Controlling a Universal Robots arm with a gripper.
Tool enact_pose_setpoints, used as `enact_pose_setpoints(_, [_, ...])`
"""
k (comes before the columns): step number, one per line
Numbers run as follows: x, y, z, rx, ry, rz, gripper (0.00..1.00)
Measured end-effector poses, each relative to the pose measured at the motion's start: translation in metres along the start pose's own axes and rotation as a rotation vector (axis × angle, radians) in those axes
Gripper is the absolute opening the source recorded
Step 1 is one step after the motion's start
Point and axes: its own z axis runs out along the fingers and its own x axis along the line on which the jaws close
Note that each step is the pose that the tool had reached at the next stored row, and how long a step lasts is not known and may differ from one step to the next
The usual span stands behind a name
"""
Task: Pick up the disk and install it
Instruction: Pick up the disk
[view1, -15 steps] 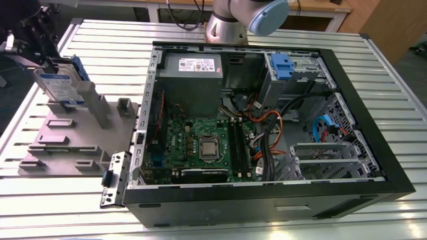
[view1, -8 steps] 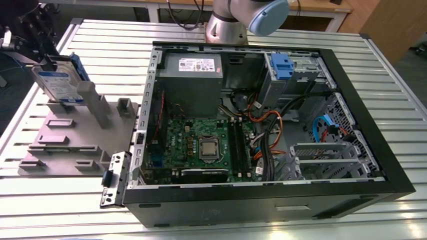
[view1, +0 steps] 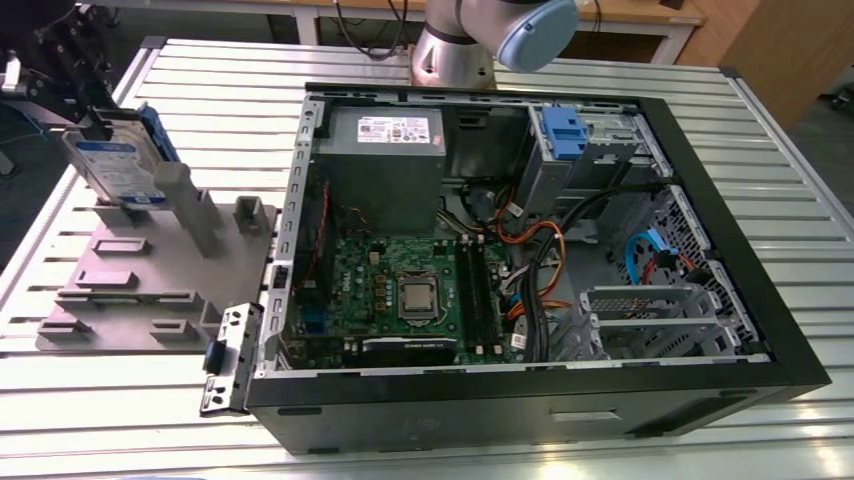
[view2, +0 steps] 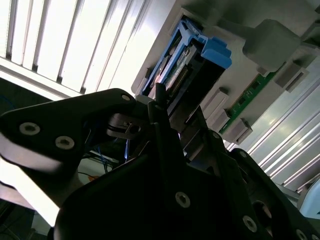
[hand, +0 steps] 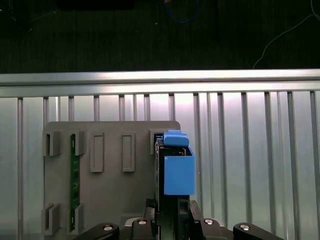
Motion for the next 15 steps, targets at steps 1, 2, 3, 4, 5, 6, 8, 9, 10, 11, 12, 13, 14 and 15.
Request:
enact_pose_setpoints(1, [0.0000, 0.0000, -0.0005, 0.0000, 0.0000, 0.000, 0.35])
enact_pose_setpoints(2, [0.0000, 0.0000, -0.0008, 0.0001, 0.0000, 0.000, 0.35])
enact_pose_setpoints(3, [-0.0001, 0.0000, -0.0013, 0.0000, 0.0000, 0.000, 0.35])
enact_pose_setpoints(4, [-0.0001, 0.0000, -0.0018, 0.0000, 0.0000, 0.000, 0.35])
enact_pose_setpoints(5, [-0.0001, 0.0000, -0.0022, 0.0000, 0.0000, 0.000, 0.35])
enact_pose_setpoints(6, [-0.0001, 0.0001, -0.0030, -0.0002, 0.0001, 0.000, 0.35])
enact_pose_setpoints(8, [-0.0003, 0.0001, -0.0056, 0.0000, 0.0000, 0.000, 0.35])
enact_pose_setpoints(9, [-0.0004, 0.0002, -0.0070, -0.0002, 0.0001, 0.000, 0.35])
enact_pose_setpoints(10, [-0.0004, 0.0002, -0.0081, -0.0001, 0.0001, 0.000, 0.35])
enact_pose_setpoints(11, [-0.0005, 0.0002, -0.0091, -0.0001, 0.0001, 0.000, 0.35])
enact_pose_setpoints(12, [-0.0005, 0.0003, -0.0098, 0.0000, 0.0000, 0.000, 0.35])
enact_pose_setpoints(13, [-0.0005, 0.0003, -0.0103, 0.0001, 0.0000, 0.000, 0.35])
enact_pose_setpoints(14, [-0.0005, 0.0003, -0.0110, 0.0001, 0.0000, 0.000, 0.35])
enact_pose_setpoints(15, [-0.0006, 0.0003, -0.0118, 0.0000, 0.0000, 0.000, 0.35])
